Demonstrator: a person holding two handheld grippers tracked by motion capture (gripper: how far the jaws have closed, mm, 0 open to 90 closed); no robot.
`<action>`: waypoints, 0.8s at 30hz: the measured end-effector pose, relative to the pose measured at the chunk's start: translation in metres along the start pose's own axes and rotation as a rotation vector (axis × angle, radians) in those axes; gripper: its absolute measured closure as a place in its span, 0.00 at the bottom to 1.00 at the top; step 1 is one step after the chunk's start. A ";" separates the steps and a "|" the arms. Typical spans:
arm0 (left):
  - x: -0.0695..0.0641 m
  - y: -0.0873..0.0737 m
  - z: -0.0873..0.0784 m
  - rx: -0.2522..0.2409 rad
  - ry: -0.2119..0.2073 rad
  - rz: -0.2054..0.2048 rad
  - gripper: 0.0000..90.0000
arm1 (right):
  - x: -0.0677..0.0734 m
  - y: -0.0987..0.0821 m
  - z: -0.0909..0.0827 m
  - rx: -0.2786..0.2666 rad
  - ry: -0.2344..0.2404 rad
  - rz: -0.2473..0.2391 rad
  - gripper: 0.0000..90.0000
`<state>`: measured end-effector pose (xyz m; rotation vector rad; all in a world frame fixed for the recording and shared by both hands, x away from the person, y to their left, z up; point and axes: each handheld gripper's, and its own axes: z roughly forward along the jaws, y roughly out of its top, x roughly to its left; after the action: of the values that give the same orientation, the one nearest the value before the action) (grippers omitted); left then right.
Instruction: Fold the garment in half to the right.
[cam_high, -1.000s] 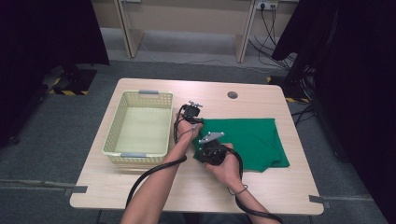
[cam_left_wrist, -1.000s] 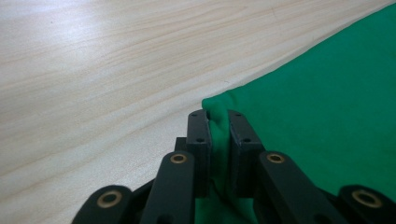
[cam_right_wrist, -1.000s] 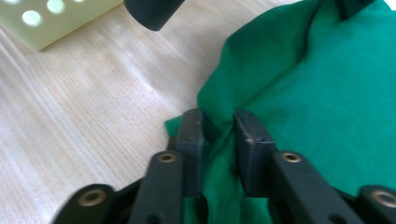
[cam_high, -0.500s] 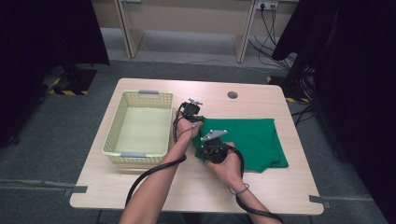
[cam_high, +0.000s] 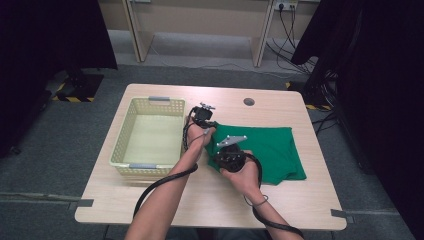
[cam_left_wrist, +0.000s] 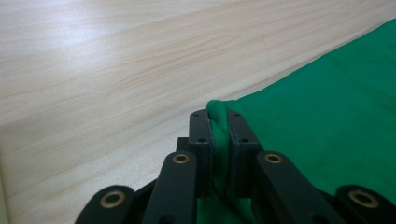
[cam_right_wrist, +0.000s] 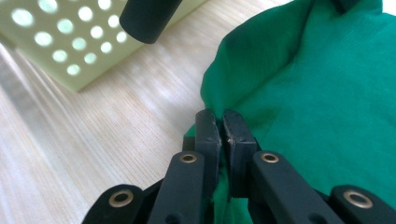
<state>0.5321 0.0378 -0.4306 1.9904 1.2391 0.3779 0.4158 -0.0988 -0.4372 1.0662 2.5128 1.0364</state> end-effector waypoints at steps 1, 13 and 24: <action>0.000 0.001 -0.002 -0.002 0.000 -0.002 0.91 | 0.000 0.001 -0.001 -0.003 0.004 0.005 0.96; 0.000 0.009 -0.011 -0.011 0.008 0.011 0.91 | 0.000 0.007 -0.008 -0.034 0.011 0.016 0.96; 0.001 0.016 -0.019 -0.031 0.009 0.022 0.91 | 0.003 0.013 -0.010 -0.053 0.012 0.013 0.96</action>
<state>0.5310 0.0429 -0.4063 1.9798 1.2108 0.4153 0.4164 -0.0958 -0.4209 1.0666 2.4763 1.1090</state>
